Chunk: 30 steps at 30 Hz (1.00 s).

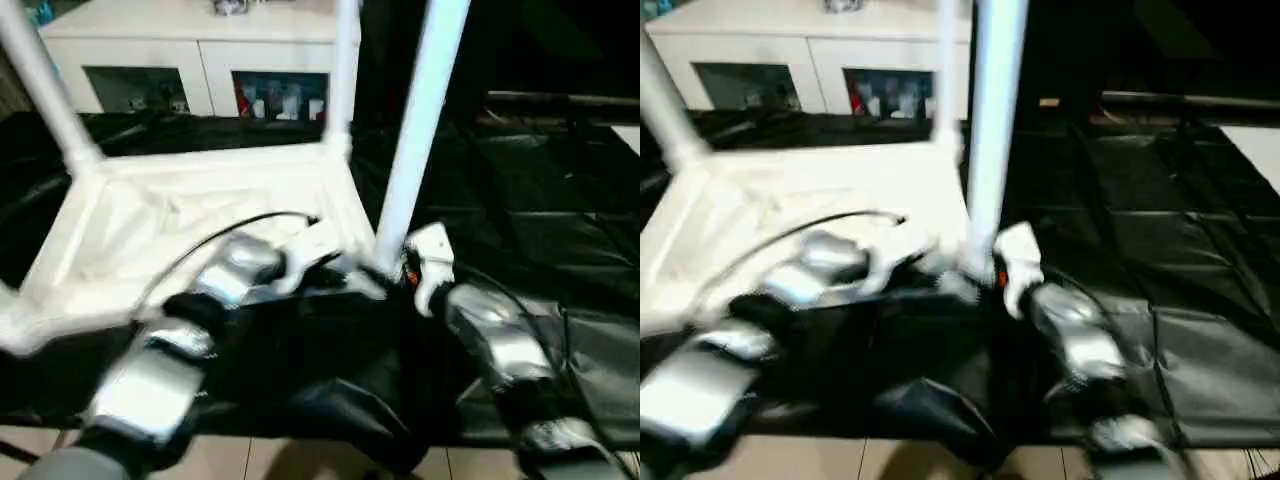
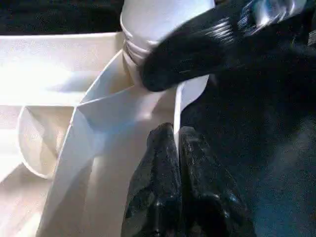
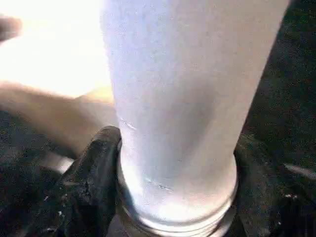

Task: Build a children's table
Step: Rotate leg to tighten

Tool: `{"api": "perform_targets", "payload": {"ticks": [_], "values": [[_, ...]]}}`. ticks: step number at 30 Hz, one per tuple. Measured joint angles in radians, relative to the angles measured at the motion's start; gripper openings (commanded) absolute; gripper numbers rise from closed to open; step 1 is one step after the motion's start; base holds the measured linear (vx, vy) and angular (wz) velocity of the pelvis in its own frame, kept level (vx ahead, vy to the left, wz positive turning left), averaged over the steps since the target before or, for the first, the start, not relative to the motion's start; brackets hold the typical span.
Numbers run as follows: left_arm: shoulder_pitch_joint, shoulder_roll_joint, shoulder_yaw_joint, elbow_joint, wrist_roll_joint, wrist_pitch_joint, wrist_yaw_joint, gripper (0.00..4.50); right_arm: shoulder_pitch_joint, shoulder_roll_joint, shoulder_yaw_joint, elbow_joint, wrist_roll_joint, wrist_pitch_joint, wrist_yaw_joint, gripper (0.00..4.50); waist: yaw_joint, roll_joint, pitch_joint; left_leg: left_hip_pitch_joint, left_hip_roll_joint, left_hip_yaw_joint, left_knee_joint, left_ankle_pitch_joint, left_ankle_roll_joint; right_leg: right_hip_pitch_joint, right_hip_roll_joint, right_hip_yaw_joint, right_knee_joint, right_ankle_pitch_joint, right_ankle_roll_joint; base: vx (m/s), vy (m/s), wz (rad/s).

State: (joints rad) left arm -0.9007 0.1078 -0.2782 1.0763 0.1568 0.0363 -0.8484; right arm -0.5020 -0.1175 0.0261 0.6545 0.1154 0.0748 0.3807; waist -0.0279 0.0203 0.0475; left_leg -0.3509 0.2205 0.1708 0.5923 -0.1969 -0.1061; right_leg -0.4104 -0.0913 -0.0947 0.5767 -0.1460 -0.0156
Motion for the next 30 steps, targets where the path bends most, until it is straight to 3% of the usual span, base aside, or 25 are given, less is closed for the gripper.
{"api": "perform_targets", "payload": {"ticks": [5, 10, 11, 12, 13, 19, 23, 30], "values": [[-0.01, -0.044, 0.001, 0.022, 0.0, 0.018, 0.119, 0.0, -0.058, 0.061, -0.02, 0.073, -0.016, -0.012, -0.193, 2.72, -0.005, 0.0, 0.0, 0.0, 0.0, -0.001, -0.001, 0.0, 0.0, 0.0, 0.0, -0.002, 0.0, 0.0, 0.0, 0.0, 0.0, 0.0], [-0.01, -0.046, 0.006, 0.024, 0.005, 0.015, 0.128, 0.0, -0.074, 0.07, -0.029, 0.11, -0.031, -0.045, -0.185, 2.72, -0.007, -0.002, -0.001, -0.001, 0.0, -0.001, -0.001, 0.0, 0.0, 0.0, 0.0, -0.002, 0.0, 0.0, 0.0, 0.0, 0.0, 0.0], [-0.009, -0.045, 0.006, 0.024, 0.005, 0.008, 0.124, 0.0, -0.074, 0.069, -0.035, 0.112, -0.031, -0.051, -0.17, 3.07, -0.007, -0.003, 0.0, -0.001, 0.0, -0.001, -0.001, 0.0, 0.0, 0.0, 0.0, -0.001, 0.0, 0.0, 0.0, 0.0, 0.0, 0.0], [-0.008, -0.043, 0.006, 0.024, 0.004, 0.004, 0.12, 0.0, -0.073, 0.068, -0.038, 0.113, -0.031, -0.055, -0.16, 3.07, -0.007, -0.004, 0.0, -0.002, 0.0, -0.001, -0.001, 0.0, 0.0, -0.001, 0.0, -0.002, 0.0, 0.0, 0.0, 0.0, 0.0, 0.0], [-0.006, -0.04, 0.006, 0.018, 0.004, 0.003, 0.111, 0.0, -0.069, 0.06, -0.038, 0.11, -0.029, -0.059, -0.139, 3.42, -0.006, -0.007, 0.001, -0.002, 0.0, -0.001, -0.001, 0.0, 0.0, -0.001, 0.0, -0.001, 0.0, 0.0, 0.0, 0.0, 0.0, 0.0], [0.026, -0.003, 0.006, -0.035, -0.006, -0.025, 0.056, 0.0, -0.038, -0.017, -0.002, 0.005, 0.004, -0.069, 0.068, 3.73, -0.006, -0.022, 0.003, -0.004, 0.003, -0.001, -0.001, 0.003, 0.005, -0.008, 0.002, -0.003, 0.002, 0.005, -0.006, 0.0, 0.0, 0.0], [0.051, 0.033, 0.004, -0.081, -0.015, -0.037, -0.035, 0.0, -0.038, -0.12, 0.057, -0.033, -0.001, -0.078, 0.249, 3.73, 0.002, -0.022, 0.003, -0.004, 0.003, -0.001, -0.002, 0.003, 0.006, -0.008, 0.002, -0.003, 0.002, 0.004, -0.005, 0.0, 0.0, 0.0], [0.119, 0.116, -0.01, -0.198, -0.048, -0.032, -0.21, 0.0, -0.019, -0.164, 0.102, -0.06, -0.002, -0.09, 0.446, 3.73, 0.016, -0.023, 0.004, -0.004, 0.003, 0.0, -0.003, 0.003, 0.006, -0.008, 0.002, -0.003, 0.002, 0.004, -0.006, 0.0, 0.0, 0.0]]}}
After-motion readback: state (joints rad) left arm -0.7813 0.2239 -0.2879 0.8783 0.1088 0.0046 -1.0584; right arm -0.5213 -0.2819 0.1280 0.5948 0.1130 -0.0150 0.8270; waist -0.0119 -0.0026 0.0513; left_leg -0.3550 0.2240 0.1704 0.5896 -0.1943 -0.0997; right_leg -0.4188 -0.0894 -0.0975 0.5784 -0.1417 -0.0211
